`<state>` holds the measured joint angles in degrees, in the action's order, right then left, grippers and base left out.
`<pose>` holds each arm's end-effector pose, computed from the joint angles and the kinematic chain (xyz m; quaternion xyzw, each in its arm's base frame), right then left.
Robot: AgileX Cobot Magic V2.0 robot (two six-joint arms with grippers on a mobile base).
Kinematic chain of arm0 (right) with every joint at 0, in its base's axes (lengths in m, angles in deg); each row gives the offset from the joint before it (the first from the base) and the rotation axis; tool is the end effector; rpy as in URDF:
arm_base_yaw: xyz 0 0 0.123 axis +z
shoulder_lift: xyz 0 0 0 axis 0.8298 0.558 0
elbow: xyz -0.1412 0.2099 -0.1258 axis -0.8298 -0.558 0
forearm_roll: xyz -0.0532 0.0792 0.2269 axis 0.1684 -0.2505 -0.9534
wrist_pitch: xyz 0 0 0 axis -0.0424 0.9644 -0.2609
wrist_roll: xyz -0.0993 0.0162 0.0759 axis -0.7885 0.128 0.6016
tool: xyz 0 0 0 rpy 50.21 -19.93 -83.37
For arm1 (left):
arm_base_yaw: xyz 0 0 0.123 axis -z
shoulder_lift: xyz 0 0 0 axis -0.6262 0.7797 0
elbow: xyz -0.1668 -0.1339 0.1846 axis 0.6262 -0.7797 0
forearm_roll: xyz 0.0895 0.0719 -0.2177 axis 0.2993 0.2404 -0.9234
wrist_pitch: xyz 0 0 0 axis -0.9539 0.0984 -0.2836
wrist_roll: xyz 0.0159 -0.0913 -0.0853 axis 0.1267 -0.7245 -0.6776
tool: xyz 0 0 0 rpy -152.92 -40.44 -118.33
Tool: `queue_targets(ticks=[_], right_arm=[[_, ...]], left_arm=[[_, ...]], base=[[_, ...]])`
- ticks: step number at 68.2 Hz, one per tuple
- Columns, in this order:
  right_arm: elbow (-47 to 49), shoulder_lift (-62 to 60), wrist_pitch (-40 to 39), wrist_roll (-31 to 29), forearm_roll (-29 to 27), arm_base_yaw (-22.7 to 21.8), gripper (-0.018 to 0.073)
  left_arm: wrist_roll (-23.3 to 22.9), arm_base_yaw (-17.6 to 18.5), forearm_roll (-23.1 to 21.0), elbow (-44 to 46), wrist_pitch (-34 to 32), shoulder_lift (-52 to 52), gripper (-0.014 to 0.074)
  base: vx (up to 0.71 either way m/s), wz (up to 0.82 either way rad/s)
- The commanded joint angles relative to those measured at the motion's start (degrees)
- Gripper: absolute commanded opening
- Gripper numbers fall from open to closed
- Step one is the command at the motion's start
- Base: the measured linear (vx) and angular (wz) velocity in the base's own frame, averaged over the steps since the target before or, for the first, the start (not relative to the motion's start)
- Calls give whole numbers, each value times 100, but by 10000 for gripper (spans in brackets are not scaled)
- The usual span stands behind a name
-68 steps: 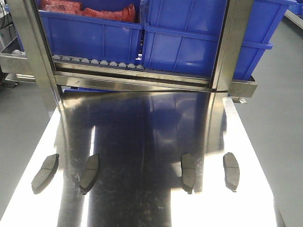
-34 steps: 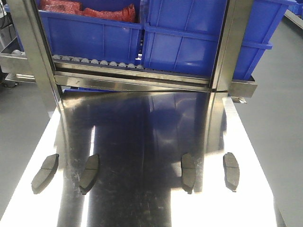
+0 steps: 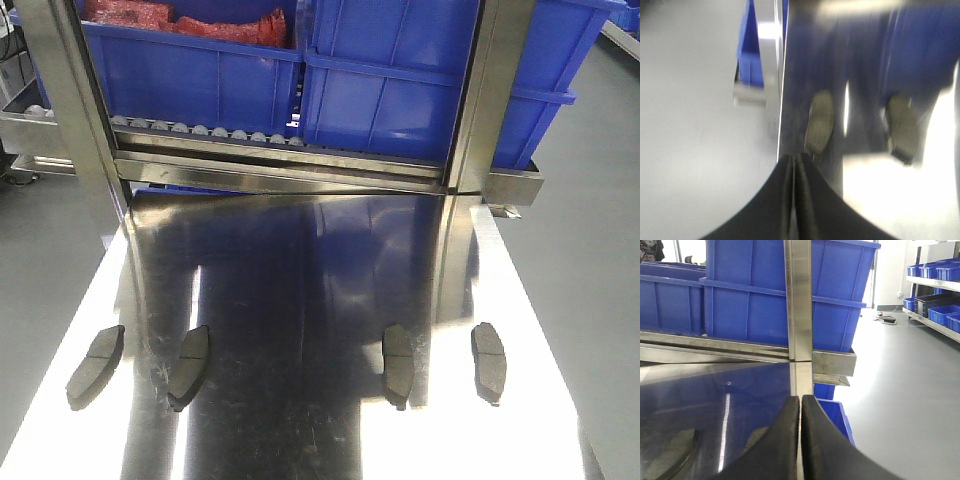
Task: Move and align brake pads A on conveyor
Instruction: 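Lower the left gripper onto the nearest brake pad and grasp it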
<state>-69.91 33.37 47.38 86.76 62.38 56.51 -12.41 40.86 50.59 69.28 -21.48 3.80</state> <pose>0.0883 0.0002 0.1962 0.0011 0.7113 0.0037 0.7029 0.1394 -0.0009 0.2526 -0.0273 0.9099 -0.0095 0.4138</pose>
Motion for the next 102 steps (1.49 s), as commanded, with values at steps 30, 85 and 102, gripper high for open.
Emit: queue_targets(ticks=[30, 85, 102], right_arm=[[-66, -41, -412, -12, 30, -34, -12], [-66, -41, -412, -12, 30, -40, -12], [-66, -41, -412, -12, 30, -40, -12]], left_arm=[[-98, 19, -12, 152, -211, 733, 134], [1259, 372, -722, 2768, 561, 4715, 533], [1223, 590, -705, 3377, 676, 5832, 533]], base=[[0, 0], [0, 0], [0, 0]])
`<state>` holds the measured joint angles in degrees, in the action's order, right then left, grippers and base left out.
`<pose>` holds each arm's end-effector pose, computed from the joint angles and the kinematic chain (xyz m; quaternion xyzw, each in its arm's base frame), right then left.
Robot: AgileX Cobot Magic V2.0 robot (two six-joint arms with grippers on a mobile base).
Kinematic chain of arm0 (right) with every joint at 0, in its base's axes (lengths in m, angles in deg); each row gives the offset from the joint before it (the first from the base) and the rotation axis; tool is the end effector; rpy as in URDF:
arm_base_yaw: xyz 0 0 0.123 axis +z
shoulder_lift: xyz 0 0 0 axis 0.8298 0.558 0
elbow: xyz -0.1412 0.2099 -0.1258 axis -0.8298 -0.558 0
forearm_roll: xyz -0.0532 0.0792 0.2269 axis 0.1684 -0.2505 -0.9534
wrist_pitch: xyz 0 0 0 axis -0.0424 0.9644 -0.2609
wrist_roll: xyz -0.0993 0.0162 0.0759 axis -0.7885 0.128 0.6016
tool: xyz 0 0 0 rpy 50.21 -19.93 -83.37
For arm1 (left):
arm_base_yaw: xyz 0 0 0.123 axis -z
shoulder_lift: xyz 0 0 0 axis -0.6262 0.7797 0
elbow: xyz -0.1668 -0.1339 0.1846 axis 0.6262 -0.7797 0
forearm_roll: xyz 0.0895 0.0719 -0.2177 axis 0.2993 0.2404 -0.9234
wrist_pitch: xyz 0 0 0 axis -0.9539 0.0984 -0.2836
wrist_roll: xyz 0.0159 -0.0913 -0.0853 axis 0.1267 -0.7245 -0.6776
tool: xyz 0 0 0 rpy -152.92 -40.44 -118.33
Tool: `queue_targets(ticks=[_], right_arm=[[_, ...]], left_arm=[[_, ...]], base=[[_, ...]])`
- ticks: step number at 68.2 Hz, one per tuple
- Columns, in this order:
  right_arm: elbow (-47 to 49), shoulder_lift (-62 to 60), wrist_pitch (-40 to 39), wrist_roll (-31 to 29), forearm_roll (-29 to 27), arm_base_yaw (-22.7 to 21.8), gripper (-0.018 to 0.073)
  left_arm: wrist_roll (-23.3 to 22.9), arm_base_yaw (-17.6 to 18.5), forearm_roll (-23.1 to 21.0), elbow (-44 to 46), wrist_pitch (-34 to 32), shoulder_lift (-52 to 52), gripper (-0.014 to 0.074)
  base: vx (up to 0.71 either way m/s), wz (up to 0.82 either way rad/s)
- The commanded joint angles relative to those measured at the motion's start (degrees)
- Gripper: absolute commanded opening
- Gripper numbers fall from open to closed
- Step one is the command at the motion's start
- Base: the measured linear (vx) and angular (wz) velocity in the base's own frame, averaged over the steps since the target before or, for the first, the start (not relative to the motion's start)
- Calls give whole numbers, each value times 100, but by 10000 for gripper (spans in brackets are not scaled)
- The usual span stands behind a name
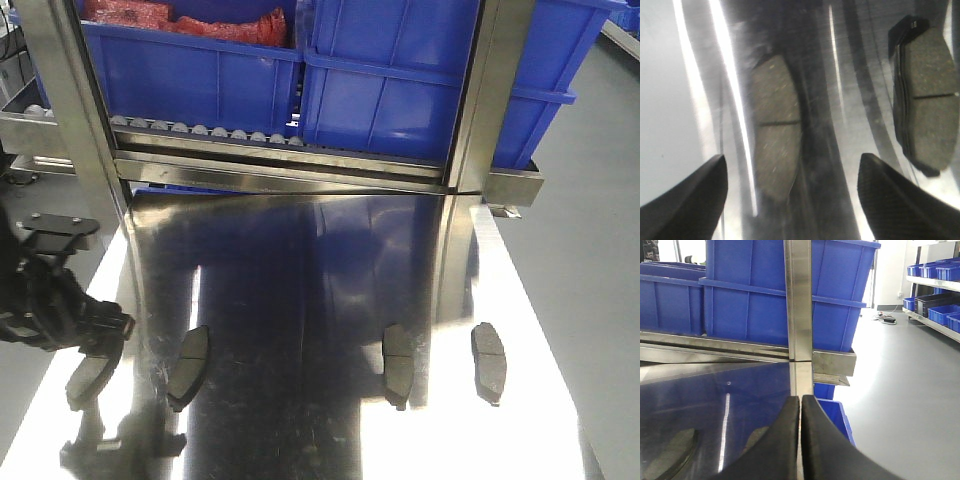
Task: Move and align brake pads A on conveyor
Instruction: 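Lower the left gripper onto the nearest brake pad and grasp it, then lift the grasped brake pad with the left gripper off the tray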
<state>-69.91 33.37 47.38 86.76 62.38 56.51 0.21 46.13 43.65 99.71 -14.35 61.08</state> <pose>0.0883 0.0002 0.1962 0.0011 0.7113 0.0037 0.7029 0.3127 -0.0467 0.1795 0.0919 0.9870 -0.0298 0.1288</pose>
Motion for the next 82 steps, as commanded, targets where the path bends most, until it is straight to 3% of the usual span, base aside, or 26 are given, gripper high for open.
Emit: queue_targets(ticks=[1, 11, 22, 49, 60, 73, 82], right_arm=[[-66, -41, -412, -12, 30, -40, -12], [-66, -41, -412, -12, 30, -40, -12], [-66, -41, -412, -12, 30, -40, -12], [-66, -41, -413, -12, 30, -43, -12], [-66, -41, -413, -12, 30, -43, -12], [-66, -41, -413, -12, 30, -43, -12], [-66, -41, -413, -12, 30, -43, -12]], left_arm=[[-51, 63, -10, 384, -25, 151, 533], [-114, 63, 139, 651, 153, 566, 533], [-526, 63, 446, 806, 195, 782, 533], [-563, 63, 397, 806, 198, 1067, 522], [-563, 63, 397, 806, 224, 1125, 372], [-563, 63, 397, 806, 271, 1125, 3], [-504, 63, 397, 806, 382, 1077, -7]], base=[[0, 0], [0, 0], [0, 0], [0, 0], [0, 0], [0, 0], [0, 0]])
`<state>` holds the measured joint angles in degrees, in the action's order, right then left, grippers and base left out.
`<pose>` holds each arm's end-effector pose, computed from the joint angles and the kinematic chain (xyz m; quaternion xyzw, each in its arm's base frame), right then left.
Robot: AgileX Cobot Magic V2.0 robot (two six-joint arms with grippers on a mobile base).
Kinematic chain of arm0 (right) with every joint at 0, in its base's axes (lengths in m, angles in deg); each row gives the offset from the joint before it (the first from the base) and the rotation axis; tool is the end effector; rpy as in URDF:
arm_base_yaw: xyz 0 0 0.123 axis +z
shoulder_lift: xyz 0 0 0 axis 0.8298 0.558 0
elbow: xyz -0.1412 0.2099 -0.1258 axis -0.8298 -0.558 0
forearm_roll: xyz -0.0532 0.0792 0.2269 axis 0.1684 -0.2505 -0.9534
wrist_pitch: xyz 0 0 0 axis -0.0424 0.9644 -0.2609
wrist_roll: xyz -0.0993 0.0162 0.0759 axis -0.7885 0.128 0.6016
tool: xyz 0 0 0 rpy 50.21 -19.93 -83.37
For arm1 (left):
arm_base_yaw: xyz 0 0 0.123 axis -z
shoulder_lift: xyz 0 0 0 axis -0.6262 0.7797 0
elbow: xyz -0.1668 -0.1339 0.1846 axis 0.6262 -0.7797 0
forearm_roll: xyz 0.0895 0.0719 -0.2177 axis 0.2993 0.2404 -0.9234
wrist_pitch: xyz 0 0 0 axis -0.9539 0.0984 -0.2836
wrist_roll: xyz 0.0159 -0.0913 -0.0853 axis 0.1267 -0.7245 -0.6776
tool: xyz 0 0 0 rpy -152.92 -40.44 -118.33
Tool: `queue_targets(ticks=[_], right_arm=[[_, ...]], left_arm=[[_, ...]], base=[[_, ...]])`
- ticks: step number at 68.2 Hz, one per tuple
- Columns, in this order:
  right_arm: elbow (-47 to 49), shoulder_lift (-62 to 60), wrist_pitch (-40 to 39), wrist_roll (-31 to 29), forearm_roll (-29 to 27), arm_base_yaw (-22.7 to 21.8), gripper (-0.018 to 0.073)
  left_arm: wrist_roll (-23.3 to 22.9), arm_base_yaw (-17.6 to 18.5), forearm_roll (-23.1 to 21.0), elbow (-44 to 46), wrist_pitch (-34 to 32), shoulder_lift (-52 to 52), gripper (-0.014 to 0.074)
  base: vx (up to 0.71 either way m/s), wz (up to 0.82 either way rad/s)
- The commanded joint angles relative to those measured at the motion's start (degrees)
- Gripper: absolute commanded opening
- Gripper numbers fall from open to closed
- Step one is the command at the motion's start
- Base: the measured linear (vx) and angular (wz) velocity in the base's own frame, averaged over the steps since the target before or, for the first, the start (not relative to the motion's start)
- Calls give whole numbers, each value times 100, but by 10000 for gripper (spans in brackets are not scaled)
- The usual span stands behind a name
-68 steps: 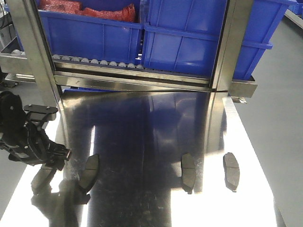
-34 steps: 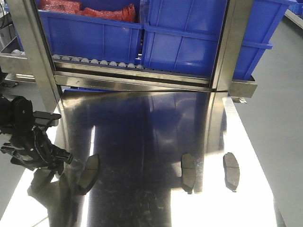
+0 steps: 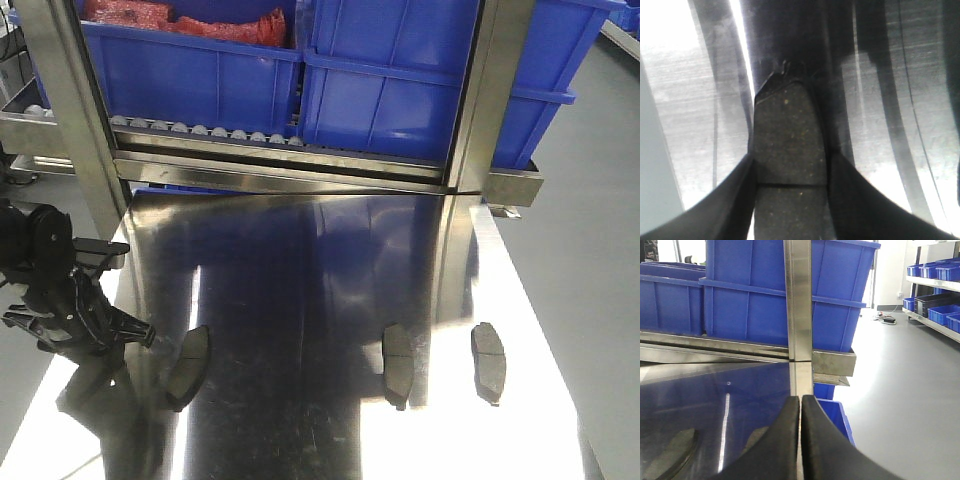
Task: Move and align brake pads A on conveyor
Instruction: 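Lift the grasped brake pad with the left gripper off the tray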
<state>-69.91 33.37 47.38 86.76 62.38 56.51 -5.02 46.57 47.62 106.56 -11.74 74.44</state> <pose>0.0883 0.0002 0.1962 0.0011 0.7113 0.0037 0.7029 0.3428 -0.0469 0.1299 0.0715 0.9962 -0.0032 0.0500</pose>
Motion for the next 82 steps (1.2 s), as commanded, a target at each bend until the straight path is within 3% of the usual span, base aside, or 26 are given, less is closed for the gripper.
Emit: queue_targets(ticks=[1, 21, 38, 56, 82], right_arm=[[-66, -41, -413, -12, 30, -43, -12], [-66, -41, -413, -12, 30, -43, -12], [-66, -41, -413, -12, 30, -43, -12], [-66, -41, -408, -12, 30, -43, -12], [-66, -41, -408, -12, 30, -43, -12]], left_arm=[[19, 19, 0, 120, 132, -269, -7], [19, 19, 0, 36, 92, -1236, -7], [19, 19, 0, -738, -286, -2669, -7], [0, 19, 0, -2011, -1036, -4770, -7], [-104, 19, -163, -3303, -1185, -7791, -7]], base=[[0, 0], [0, 0], [0, 0], [0, 0], [0, 0]])
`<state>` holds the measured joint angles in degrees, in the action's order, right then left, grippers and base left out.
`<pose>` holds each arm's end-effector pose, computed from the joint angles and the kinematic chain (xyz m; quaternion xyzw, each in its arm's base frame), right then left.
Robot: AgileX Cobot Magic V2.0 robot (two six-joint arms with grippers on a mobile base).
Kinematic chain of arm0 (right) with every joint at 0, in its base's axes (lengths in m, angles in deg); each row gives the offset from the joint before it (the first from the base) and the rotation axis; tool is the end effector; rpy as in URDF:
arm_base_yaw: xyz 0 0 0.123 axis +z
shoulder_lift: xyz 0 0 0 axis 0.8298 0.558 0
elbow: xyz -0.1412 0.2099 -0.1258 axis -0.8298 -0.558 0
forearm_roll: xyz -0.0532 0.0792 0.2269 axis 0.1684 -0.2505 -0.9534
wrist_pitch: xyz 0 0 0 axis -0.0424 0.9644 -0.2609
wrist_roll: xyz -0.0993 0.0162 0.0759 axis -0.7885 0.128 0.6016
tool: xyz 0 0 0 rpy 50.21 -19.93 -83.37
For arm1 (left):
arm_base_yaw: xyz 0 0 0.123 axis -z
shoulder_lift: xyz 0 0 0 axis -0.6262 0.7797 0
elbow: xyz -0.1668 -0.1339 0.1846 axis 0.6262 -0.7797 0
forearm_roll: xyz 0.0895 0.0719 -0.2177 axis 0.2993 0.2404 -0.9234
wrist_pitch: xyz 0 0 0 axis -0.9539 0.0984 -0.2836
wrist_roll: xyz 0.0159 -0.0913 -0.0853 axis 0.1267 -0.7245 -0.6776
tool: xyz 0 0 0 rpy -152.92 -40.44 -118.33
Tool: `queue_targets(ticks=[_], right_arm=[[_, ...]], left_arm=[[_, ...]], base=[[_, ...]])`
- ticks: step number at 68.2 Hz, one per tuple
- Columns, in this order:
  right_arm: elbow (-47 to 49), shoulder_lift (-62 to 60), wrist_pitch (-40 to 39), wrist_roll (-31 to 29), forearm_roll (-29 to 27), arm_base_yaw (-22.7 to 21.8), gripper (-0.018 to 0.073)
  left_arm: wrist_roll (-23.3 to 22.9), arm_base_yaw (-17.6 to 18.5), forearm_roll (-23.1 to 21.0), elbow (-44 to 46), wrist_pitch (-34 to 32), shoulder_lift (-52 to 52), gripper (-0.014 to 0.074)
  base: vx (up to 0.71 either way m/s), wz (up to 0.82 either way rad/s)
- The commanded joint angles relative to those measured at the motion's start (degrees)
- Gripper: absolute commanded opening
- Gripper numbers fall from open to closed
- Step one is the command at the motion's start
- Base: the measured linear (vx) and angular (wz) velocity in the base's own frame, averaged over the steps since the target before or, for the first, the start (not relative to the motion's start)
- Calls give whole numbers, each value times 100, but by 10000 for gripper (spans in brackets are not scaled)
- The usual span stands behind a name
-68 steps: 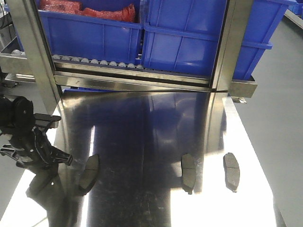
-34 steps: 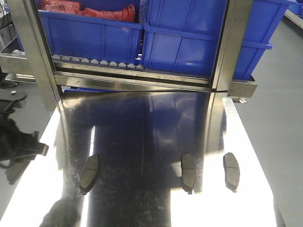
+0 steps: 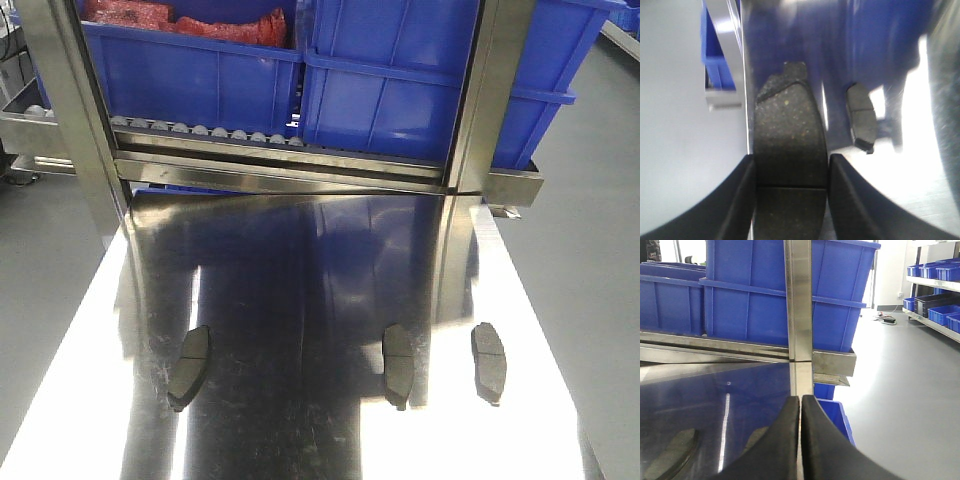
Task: Move and align brake pads A on conveyor
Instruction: 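Lift the grasped brake pad with the left gripper off the tray, then move the right gripper over the brake pad at the tray's far side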
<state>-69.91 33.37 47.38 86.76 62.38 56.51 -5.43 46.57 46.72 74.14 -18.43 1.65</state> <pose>0.0883 0.0002 0.1962 0.0011 0.7113 0.0037 0.7029 0.1325 -0.0194 0.2815 0.0581 0.8938 -0.0375 0.4431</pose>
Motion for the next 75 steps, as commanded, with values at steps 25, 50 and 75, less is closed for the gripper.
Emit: queue_targets(ticks=[25, 50, 75], right_arm=[[-66, -41, -408, -12, 30, -43, -12], [-66, -35, -416, -12, 30, -34, -12], [-66, -35, -411, -12, 30, -34, -12]], left_arm=[[-63, 19, -76, -474, -473, -1814, -6], [-63, 19, -76, -474, -399, -1843, -6], [-63, 19, -76, -474, -393, -1843, -6]], base=[[0, 0], [0, 0], [0, 0]])
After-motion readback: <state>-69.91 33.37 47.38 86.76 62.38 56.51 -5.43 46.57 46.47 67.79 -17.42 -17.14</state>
